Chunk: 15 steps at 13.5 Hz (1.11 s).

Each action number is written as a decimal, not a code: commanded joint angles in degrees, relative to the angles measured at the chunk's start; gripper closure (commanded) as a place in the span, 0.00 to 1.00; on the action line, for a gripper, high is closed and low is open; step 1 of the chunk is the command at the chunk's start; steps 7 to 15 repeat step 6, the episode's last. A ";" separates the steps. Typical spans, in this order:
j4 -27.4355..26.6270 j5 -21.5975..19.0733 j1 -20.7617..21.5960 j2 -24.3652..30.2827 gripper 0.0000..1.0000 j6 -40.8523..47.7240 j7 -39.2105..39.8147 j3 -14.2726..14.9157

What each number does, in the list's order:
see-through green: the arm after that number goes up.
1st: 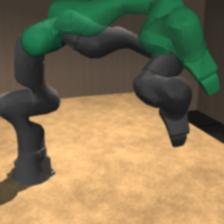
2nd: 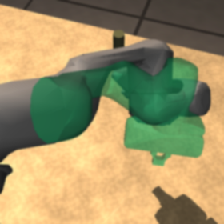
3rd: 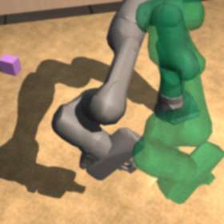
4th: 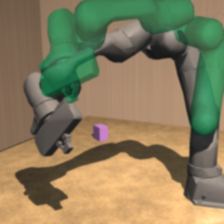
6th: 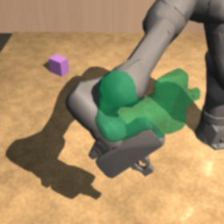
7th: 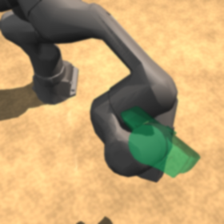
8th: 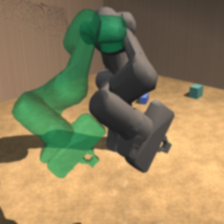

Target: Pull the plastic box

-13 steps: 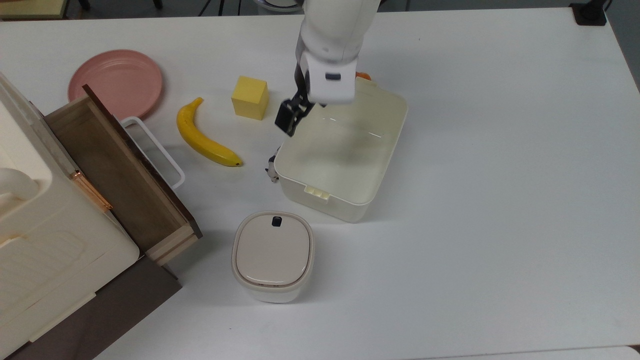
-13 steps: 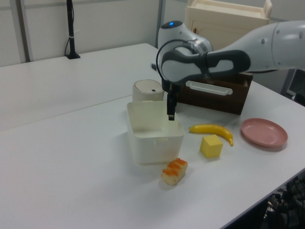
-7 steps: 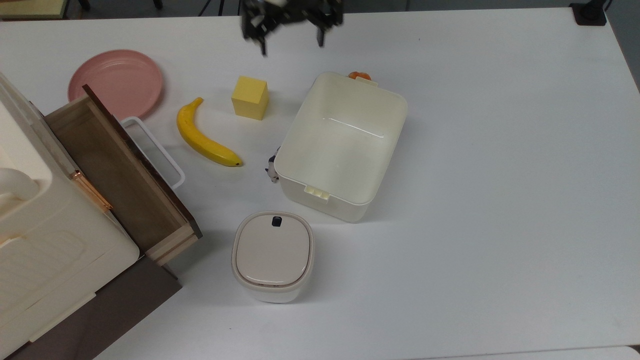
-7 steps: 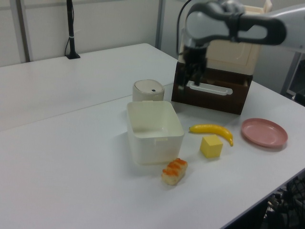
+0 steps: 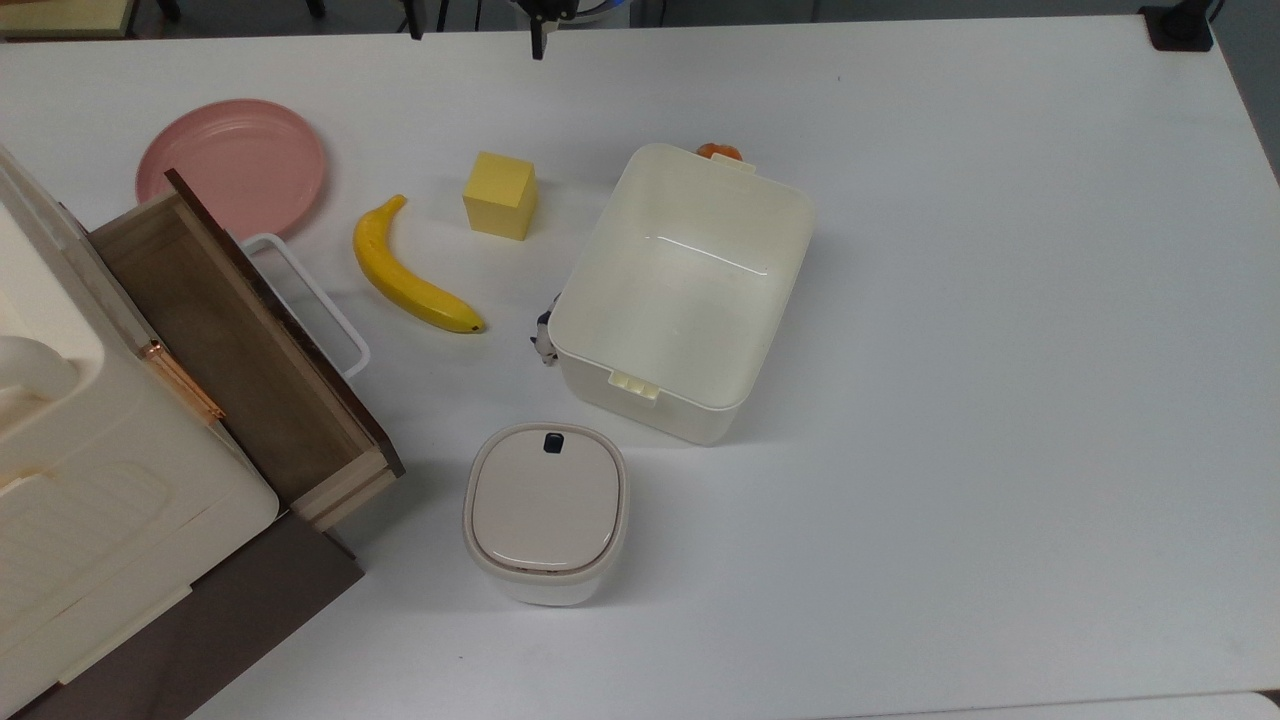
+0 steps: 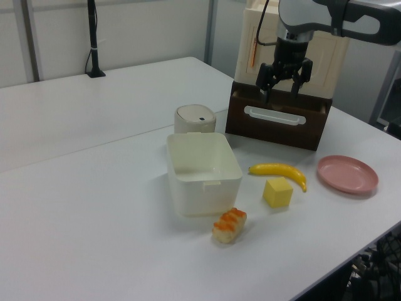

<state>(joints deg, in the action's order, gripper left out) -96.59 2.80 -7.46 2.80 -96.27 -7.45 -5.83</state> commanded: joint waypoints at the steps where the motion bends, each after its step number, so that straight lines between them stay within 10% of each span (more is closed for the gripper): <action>1: -0.96 -2.44 -0.36 1.24 0.00 0.21 -1.43 0.38; 15: -1.05 -3.41 -0.28 1.33 0.00 0.21 -1.43 0.91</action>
